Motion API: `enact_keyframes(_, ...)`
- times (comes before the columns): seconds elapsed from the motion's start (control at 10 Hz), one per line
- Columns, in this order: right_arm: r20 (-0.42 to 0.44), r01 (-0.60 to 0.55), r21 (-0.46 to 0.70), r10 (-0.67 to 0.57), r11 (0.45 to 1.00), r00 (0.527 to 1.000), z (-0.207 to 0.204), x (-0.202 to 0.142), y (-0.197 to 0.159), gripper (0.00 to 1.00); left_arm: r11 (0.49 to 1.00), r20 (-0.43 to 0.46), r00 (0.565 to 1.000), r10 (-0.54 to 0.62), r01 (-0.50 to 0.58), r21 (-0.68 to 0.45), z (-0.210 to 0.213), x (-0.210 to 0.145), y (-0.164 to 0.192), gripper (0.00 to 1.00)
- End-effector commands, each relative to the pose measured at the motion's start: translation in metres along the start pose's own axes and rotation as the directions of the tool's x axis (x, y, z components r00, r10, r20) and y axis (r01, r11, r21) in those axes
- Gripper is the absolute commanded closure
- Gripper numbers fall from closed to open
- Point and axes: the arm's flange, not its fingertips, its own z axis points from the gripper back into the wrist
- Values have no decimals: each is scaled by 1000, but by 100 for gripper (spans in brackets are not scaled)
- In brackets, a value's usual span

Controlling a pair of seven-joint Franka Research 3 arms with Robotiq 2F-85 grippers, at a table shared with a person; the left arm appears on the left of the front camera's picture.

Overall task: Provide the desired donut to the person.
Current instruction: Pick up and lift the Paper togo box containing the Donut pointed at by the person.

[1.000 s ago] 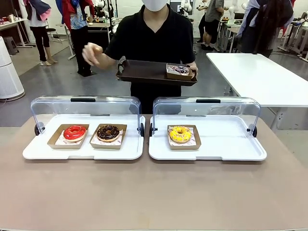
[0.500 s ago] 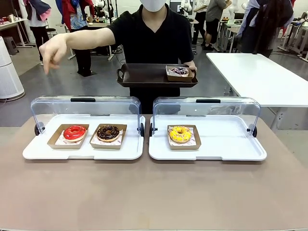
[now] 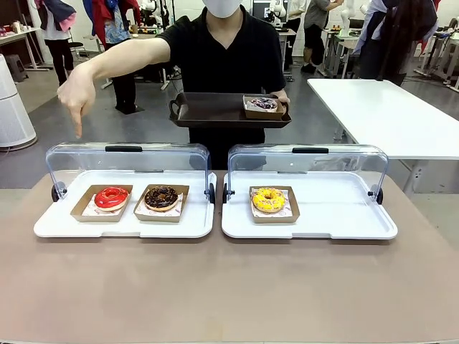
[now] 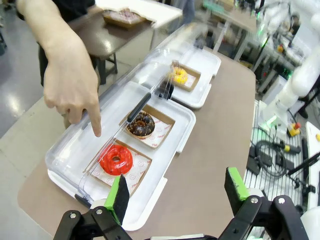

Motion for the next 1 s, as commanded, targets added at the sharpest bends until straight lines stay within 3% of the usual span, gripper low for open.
enact_keyframes(0.0,-13,0,11,1,1000,1000,-1,0,2,0,980,-188,964,-189,198,29,-15,11,-19,0)
enact_keyframes(0.2,-13,0,11,1,1000,1000,-1,0,2,0,917,-509,784,-355,398,-27,-47,19,-40,0)
enact_keyframes(0.4,-13,0,11,1,1000,1000,-1,0,2,0,904,-686,631,-362,417,-94,-88,8,-39,0)
enact_keyframes(0.6,-13,0,11,1,1000,1000,-1,0,2,0,892,-793,501,-347,438,-114,-135,-14,-28,0)
enact_keyframes(0.8,-13,0,11,1,1000,1000,-1,0,2,0,884,-828,437,-352,446,-141,-168,-28,-15,0)
enact_keyframes(0.9,-13,0,11,1,1000,1000,-1,0,2,0,877,-834,429,-347,463,-127,-181,-35,-13,0)
